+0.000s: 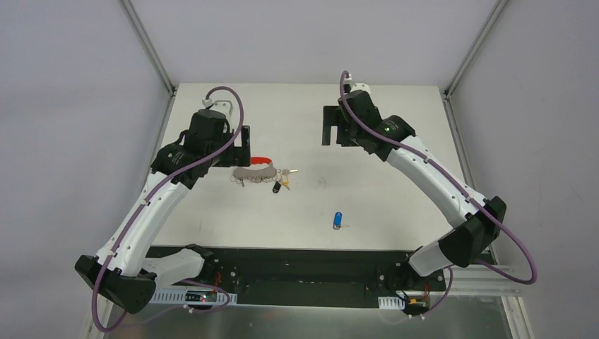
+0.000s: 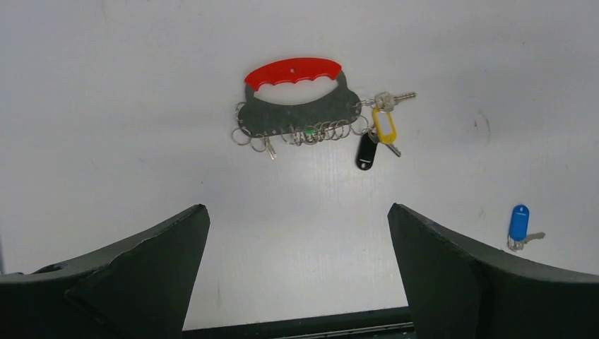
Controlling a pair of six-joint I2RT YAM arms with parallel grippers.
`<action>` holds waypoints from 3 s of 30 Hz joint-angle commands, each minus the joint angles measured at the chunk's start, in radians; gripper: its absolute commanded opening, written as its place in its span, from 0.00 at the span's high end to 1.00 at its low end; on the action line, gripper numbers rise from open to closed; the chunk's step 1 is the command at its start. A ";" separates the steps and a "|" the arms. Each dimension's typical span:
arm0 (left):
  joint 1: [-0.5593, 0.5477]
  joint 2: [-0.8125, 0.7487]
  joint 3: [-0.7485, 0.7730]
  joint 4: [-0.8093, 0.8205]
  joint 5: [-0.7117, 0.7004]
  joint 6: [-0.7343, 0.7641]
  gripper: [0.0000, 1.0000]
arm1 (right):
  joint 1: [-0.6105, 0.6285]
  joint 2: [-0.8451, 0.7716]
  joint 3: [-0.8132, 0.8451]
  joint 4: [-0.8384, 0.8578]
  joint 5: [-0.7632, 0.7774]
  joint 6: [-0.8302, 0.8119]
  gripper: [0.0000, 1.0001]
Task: Put the keys on the keyring
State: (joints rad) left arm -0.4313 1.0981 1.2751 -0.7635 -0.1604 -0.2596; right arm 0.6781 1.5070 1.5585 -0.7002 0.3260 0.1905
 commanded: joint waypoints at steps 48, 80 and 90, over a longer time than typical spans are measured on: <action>0.384 0.717 0.084 0.112 0.172 -0.004 0.85 | 0.248 -0.221 -0.402 0.237 -0.297 -0.053 0.05; 0.185 0.827 -0.006 0.159 0.238 -0.135 1.00 | 0.260 -0.288 -0.457 0.237 -0.264 -0.033 0.04; 0.078 0.864 0.057 0.208 0.335 -0.215 1.00 | 0.261 -0.323 -0.465 0.184 -0.239 -0.029 0.05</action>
State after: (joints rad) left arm -0.3054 1.9171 1.3056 -0.5823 0.0818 -0.4095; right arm 0.9337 1.2289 1.0985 -0.4866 0.0574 0.1490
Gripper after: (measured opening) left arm 0.002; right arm 0.956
